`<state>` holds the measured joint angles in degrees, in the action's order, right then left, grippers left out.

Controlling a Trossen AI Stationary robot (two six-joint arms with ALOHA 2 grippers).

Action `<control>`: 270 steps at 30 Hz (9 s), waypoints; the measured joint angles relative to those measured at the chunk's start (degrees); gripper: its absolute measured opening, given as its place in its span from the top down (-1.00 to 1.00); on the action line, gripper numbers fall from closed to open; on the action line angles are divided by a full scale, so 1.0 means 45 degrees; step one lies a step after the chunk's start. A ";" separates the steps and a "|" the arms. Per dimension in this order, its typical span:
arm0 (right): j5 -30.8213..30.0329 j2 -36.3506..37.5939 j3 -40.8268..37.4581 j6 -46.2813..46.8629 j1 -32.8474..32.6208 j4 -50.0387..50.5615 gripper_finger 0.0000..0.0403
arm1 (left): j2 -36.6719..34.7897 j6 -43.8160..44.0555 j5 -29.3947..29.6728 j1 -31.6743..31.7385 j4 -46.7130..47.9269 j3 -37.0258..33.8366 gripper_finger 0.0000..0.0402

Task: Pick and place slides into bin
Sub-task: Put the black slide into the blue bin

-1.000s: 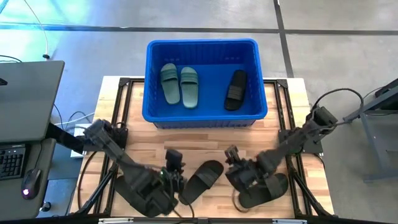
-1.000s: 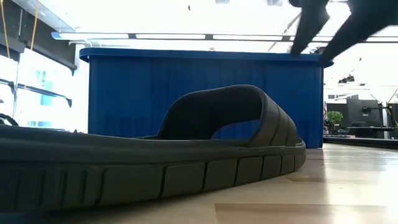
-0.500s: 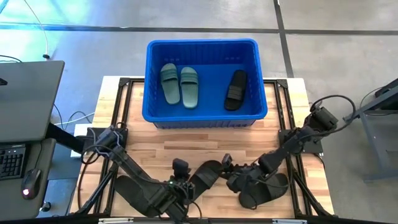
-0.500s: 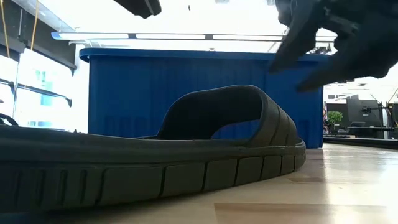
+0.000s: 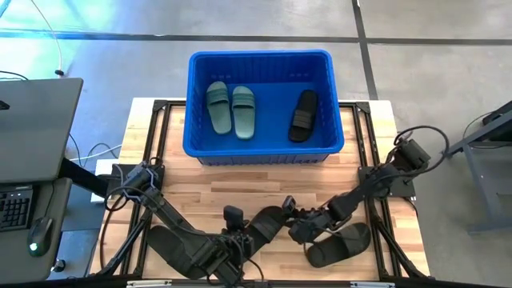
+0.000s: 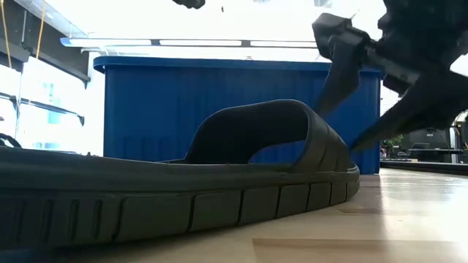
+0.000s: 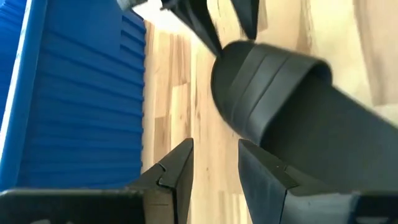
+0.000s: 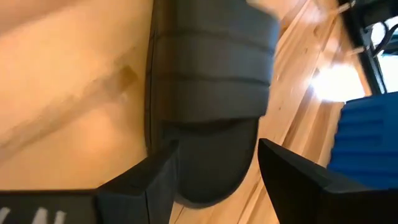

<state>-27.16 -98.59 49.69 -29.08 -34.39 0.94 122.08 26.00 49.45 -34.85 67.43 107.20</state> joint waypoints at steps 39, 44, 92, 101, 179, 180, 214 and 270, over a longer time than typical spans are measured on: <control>0.3232 -0.1446 0.0010 -0.4654 0.0231 -0.5650 0.32 | -0.0005 -0.0379 -0.0315 -0.0005 -0.0667 0.0000 0.45; 0.3669 -0.1446 0.0010 -0.4655 0.0232 -0.5704 0.55 | -0.0005 -0.0384 -0.0315 -0.0005 -0.0667 0.0000 0.45; -1.0451 0.3411 0.2701 -0.7367 0.5318 -0.6529 1.00 | -0.2526 -0.5670 0.4549 0.0005 0.4386 0.5814 0.45; -0.6315 0.2427 0.2691 -0.2241 0.9947 -0.3050 1.00 | -0.2531 -0.5842 0.4674 0.0067 0.4665 0.6023 0.45; -0.3795 0.5038 0.2982 -0.0222 0.6882 -0.1365 -0.02 | -0.2516 0.0014 -0.2636 -0.0827 0.5016 0.3473 0.45; -0.3530 0.5249 0.2982 0.0058 0.6495 -0.1135 -0.02 | -0.2511 0.0695 -0.2659 -0.0969 0.5009 0.2994 0.45; -0.1509 0.5402 0.2919 0.4798 0.3219 0.3954 -0.02 | -0.1785 1.0317 -0.9362 -0.3177 -0.0583 -0.3453 0.45; -0.0291 0.5398 0.2905 0.4827 0.3229 0.4309 -0.02 | 0.0733 1.4772 -1.1559 -0.3837 0.4944 -0.3419 0.45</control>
<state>-28.47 -74.30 62.76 -7.35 -19.86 20.33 125.38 92.47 -2.57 -52.12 89.67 91.81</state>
